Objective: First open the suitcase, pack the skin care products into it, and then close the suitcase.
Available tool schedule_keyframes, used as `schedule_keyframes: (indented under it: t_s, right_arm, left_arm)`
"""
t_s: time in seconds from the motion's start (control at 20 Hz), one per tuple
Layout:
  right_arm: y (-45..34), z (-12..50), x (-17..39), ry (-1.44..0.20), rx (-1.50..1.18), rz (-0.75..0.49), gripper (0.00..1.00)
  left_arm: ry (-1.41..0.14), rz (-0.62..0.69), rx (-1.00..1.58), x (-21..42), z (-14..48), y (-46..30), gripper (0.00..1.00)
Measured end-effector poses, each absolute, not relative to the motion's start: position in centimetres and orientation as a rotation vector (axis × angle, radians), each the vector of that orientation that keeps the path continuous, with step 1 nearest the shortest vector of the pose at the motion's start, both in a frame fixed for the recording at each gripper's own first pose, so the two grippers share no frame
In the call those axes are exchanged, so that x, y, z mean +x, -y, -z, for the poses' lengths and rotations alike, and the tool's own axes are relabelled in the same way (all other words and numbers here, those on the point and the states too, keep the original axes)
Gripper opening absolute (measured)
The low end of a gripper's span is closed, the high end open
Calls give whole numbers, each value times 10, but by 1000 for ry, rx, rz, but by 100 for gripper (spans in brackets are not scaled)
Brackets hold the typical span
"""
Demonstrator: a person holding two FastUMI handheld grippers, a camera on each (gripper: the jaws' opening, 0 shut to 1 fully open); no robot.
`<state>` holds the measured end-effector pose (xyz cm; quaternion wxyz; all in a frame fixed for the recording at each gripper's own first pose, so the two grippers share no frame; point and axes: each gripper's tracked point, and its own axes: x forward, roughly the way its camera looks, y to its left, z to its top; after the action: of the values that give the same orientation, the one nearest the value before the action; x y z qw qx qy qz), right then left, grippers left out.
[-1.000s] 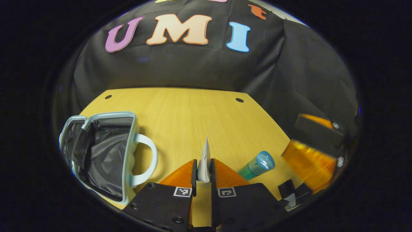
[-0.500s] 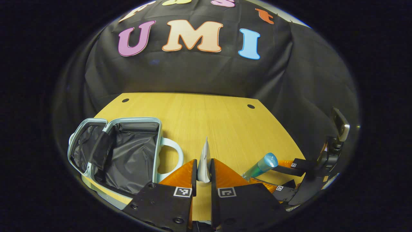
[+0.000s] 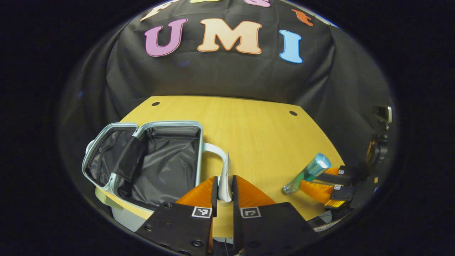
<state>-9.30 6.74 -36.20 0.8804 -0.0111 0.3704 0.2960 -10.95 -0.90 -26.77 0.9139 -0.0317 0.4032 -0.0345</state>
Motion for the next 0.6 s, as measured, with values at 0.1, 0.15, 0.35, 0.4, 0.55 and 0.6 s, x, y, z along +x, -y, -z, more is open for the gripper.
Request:
schedule_keyframes:
  t_s: [0.1,0.15,0.35,0.4,0.55,0.6]
  right_arm:
    - [-85,338,-84,-768,31,-618,46]
    - [-98,328,-85,-774,60,-631,46]
    - [-143,302,-82,-777,111,-646,47]
    - [-155,296,-81,-771,122,-652,47]
    - [-189,289,-81,-770,121,-668,46]
    - [-201,286,-81,-773,121,-679,45]
  left_arm:
    - [-886,59,-25,-112,272,-16,15]
    - [-896,66,-40,-113,269,-25,15]
    - [-923,92,-143,-105,259,-42,15]
    - [-913,97,-120,-101,254,-52,15]
    - [-927,116,-86,-98,247,-78,14]
    - [-955,109,-74,-99,251,-89,12]
